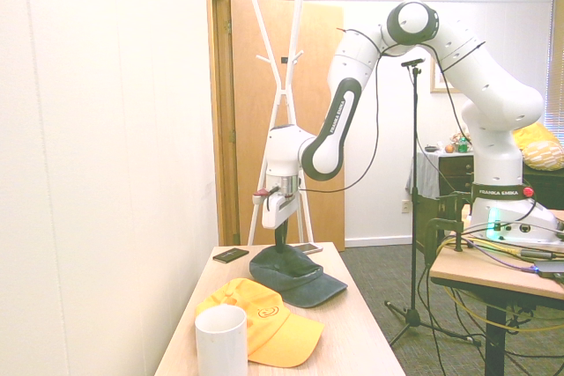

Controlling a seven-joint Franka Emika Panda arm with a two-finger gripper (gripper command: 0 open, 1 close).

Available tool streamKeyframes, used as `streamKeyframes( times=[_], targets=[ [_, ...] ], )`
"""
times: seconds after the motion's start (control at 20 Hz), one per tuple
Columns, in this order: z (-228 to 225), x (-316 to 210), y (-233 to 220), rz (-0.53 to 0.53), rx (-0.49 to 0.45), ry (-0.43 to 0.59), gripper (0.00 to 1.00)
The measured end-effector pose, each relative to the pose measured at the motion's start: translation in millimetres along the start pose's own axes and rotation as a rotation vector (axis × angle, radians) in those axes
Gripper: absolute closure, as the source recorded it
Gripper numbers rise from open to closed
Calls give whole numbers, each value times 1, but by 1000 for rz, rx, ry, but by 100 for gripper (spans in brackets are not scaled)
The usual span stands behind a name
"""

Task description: Hang the cap

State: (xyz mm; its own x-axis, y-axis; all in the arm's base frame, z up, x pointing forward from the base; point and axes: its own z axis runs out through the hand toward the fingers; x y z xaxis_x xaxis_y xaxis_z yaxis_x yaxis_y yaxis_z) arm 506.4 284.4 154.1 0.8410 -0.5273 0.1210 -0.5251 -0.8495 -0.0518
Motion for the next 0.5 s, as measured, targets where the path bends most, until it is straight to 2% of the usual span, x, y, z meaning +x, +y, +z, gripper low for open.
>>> streamKeyframes(
  times=[0.25,0.5],
  targets=[
    [-84,-16,-11,-74,22,51,100],
    [-185,-9,-1,-87,-48,195,100]
  ],
)
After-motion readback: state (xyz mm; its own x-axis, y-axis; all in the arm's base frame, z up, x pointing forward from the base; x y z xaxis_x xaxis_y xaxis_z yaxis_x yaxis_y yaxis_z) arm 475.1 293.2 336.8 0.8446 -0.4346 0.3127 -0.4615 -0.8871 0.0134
